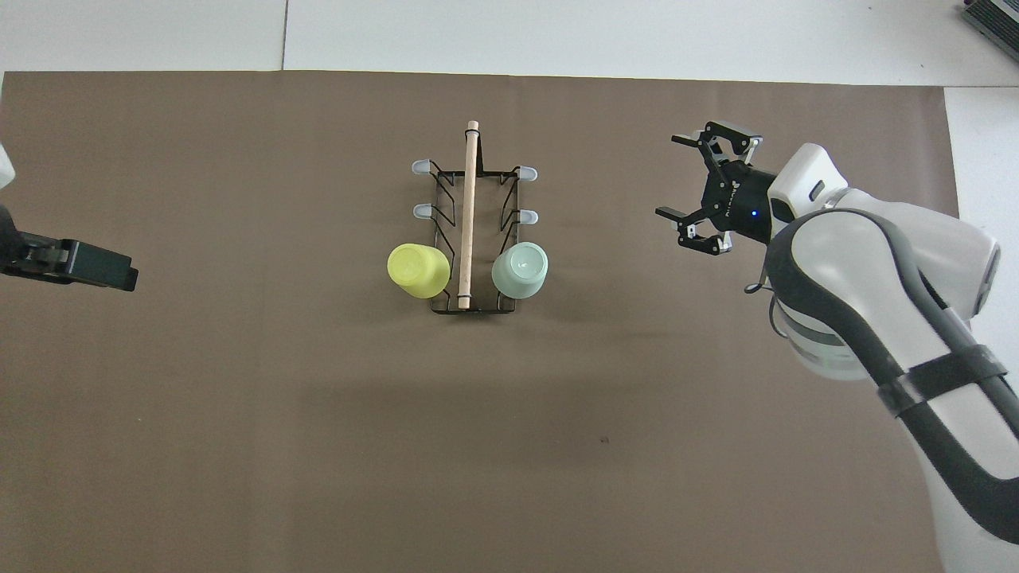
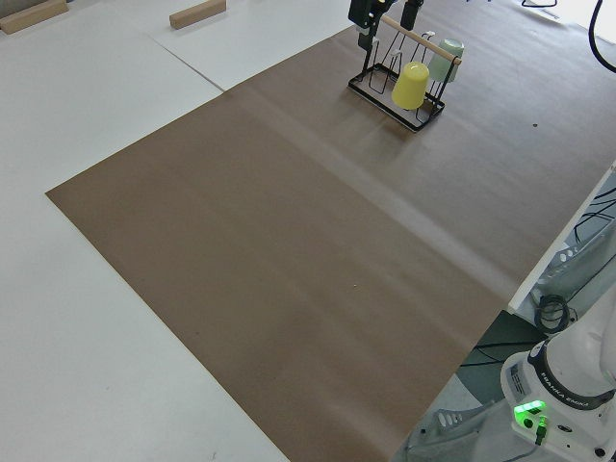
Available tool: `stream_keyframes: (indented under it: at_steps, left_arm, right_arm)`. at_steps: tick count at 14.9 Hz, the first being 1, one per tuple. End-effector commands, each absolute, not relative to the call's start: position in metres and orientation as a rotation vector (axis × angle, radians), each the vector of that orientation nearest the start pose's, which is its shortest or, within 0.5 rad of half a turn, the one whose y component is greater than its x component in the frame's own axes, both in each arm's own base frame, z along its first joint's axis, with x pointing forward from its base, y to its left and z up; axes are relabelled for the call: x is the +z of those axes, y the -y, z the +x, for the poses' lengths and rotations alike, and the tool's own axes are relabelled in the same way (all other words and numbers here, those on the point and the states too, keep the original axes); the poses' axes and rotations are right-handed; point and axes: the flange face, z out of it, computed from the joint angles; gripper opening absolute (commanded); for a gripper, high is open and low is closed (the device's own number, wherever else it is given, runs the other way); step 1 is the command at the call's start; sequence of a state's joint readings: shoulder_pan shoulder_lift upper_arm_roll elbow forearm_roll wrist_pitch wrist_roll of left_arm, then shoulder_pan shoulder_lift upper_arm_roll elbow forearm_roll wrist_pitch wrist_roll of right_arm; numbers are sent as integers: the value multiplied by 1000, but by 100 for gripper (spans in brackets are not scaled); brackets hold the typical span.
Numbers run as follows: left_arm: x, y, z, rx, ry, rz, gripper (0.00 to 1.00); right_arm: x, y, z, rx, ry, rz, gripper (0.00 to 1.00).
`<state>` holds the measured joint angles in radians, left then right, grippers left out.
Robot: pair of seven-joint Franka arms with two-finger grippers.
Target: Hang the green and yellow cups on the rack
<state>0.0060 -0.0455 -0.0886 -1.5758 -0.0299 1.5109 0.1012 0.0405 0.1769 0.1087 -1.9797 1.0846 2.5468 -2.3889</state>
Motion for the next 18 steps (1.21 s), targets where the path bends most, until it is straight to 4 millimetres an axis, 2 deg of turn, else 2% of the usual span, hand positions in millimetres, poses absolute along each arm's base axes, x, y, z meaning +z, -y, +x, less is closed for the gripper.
stream_keyframes:
  at_steps: [1,2,5,8,9,11,15,18]
  left_arm:
    - [645,45,525,43,-305,-3158,100]
    - [645,45,525,43,-305,-3158,100]
    - [645,45,525,43,-305,-3158,100]
    - [645,45,525,43,-305,-3158,100]
    - [645,45,525,43,-305,-3158,100]
    - [645,45,525,43,-305,-3158,100]
    - [645,45,525,43,-305,-3158,100]
    - [645,45,525,43,-305,-3158,100]
  right_arm:
    - [427,-19,612,1163,-2386,1847,100]
    - [438,-2,615,1106,-2426,1827,100]
    - [465,13,616,892,-2517,1845,100]
    - [500,0,609,705,-2429,2081,100]
    - [516,-6,605,628,-2354,2205,100]
    - [534,-17,599,488,-2219,2419,100]
    - [559,-18,578,334,-1898,2772,100]
    - [581,-24,558,159,-1499,2948,100]
